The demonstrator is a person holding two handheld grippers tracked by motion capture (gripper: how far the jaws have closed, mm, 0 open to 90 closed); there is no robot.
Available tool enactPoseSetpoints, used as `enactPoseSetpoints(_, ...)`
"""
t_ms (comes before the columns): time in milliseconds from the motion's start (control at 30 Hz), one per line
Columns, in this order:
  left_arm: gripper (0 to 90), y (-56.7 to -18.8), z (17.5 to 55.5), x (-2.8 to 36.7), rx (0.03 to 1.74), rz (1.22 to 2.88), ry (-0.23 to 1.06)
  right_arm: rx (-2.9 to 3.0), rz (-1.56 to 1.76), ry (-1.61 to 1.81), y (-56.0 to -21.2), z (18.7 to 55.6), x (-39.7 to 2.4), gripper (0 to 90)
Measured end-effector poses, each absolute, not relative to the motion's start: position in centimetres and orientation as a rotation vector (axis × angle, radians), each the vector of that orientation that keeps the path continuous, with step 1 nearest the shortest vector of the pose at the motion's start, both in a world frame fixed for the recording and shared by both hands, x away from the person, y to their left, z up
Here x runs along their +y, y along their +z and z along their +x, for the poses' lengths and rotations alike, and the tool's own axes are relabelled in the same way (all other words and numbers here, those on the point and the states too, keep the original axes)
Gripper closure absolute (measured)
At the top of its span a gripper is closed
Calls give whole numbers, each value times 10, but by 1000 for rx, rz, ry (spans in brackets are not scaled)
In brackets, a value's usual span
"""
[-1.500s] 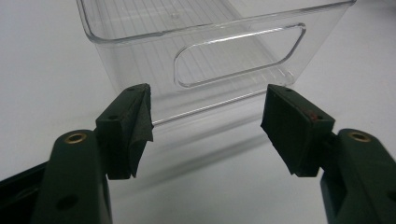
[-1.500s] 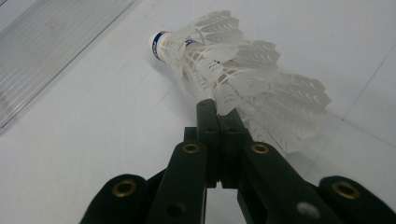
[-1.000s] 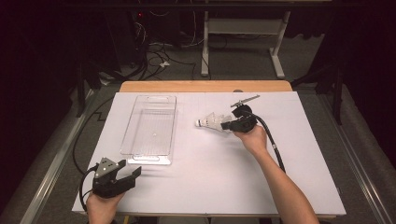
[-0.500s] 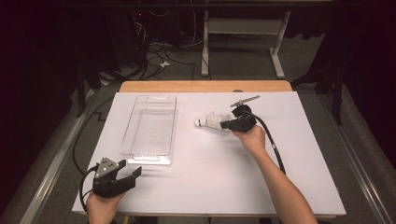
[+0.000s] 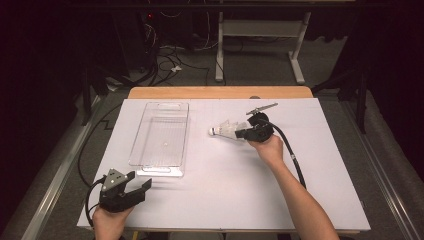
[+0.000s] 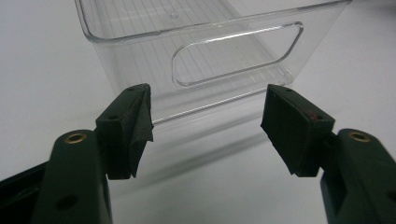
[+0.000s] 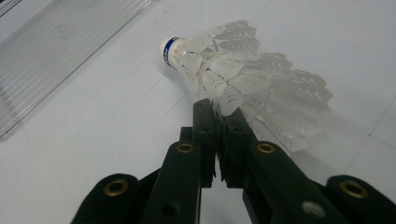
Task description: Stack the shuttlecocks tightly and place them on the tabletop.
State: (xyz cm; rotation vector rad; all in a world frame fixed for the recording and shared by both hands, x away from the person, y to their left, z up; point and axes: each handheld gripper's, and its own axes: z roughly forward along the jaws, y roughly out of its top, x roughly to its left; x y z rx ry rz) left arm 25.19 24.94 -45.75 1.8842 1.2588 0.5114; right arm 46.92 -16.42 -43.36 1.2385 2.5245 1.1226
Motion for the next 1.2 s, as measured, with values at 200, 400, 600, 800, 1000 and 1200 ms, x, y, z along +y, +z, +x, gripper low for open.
enactPoseSetpoints(200,341,-458,252,250,1259,1886,511,2521,1257,1121,-435,470,-165,777)
enactPoseSetpoints(400,340,-458,252,249,1259,1885,512,2519,1274,1113,-437,470,-164,700)
enactPoseSetpoints(600,340,-458,252,250,1260,1884,511,2506,1275,1122,-437,471,-162,661)
enactPoseSetpoints(800,341,-458,252,249,1256,1888,511,2492,1276,1131,-438,472,-160,652)
enactPoseSetpoints(1000,340,-458,252,249,1255,1888,512,2489,1281,1124,-441,474,-157,645)
enactPoseSetpoints(1200,341,-458,252,249,1254,1888,511,2495,1275,1117,-443,475,-152,646)
